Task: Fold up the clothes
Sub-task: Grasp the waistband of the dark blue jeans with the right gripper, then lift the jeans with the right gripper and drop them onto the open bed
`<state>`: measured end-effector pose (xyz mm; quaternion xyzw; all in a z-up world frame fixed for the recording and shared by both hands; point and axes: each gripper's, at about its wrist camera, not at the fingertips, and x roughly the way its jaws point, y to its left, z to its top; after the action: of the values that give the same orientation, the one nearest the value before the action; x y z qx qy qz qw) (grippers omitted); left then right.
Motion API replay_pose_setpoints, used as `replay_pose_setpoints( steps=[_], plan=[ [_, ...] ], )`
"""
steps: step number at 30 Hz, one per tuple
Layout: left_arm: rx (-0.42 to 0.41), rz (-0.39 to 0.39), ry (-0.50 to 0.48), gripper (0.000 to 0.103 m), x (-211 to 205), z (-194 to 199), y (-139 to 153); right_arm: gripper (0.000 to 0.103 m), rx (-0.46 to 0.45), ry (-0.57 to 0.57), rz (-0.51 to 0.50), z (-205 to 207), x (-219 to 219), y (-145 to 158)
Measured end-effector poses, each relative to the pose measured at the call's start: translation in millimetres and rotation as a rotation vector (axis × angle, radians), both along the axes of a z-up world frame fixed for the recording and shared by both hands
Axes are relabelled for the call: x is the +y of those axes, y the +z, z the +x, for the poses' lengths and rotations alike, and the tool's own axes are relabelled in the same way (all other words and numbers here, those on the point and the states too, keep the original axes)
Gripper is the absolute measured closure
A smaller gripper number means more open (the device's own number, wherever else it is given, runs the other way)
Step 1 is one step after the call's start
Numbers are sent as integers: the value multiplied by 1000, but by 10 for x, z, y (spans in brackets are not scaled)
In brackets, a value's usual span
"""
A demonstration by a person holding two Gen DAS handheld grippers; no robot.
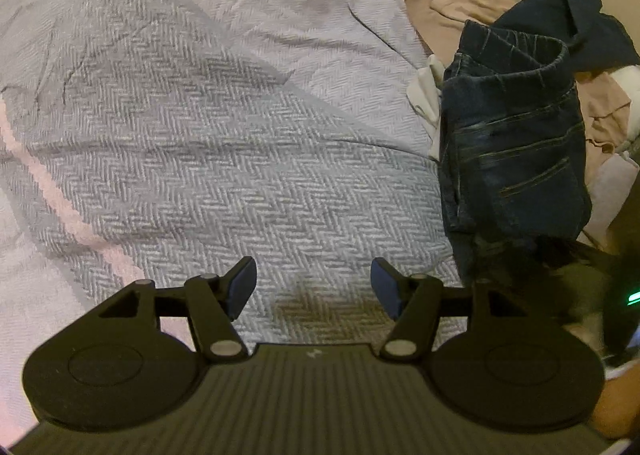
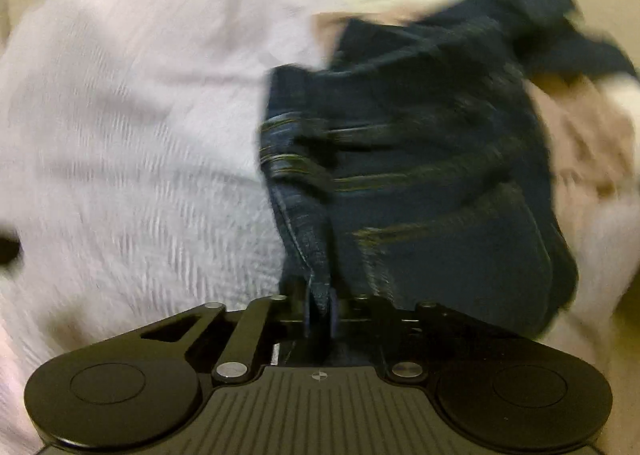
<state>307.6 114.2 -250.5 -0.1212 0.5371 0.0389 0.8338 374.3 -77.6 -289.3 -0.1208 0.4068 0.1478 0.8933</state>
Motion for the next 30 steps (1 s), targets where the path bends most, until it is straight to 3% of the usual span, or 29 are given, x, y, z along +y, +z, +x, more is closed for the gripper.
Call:
replay_pose_setpoints(
  steps=[4, 6, 8, 12, 14, 16, 23, 30],
  plan=[
    [0, -23, 4, 44, -42, -16, 7, 99, -77, -167, 66, -114, -457, 354],
    [1, -31, 7, 45, -67, -13, 15, 99, -69, -203, 75, -90, -520, 368],
    [-2, -39, 10, 45, -84, -17, 40, 98, -2, -141, 40, 27, -399, 231],
    [-21, -20, 8, 45, -77, -74, 122, 94, -19, -128, 116, -9, -540, 492],
    [-23, -6, 13, 45, -44, -120, 156, 102, -28, -121, 155, -28, -610, 622],
    [-22, -1, 31, 48, 5, -174, 199, 102, -36, -114, 193, -46, -681, 752],
    [-92, -36, 101, 48, 57, -343, 577, 102, -66, -90, 328, -109, -928, 1207],
    [-239, -63, 173, 48, 189, -823, 1160, 102, -192, -37, 694, -220, -1044, 2472]
  ],
)
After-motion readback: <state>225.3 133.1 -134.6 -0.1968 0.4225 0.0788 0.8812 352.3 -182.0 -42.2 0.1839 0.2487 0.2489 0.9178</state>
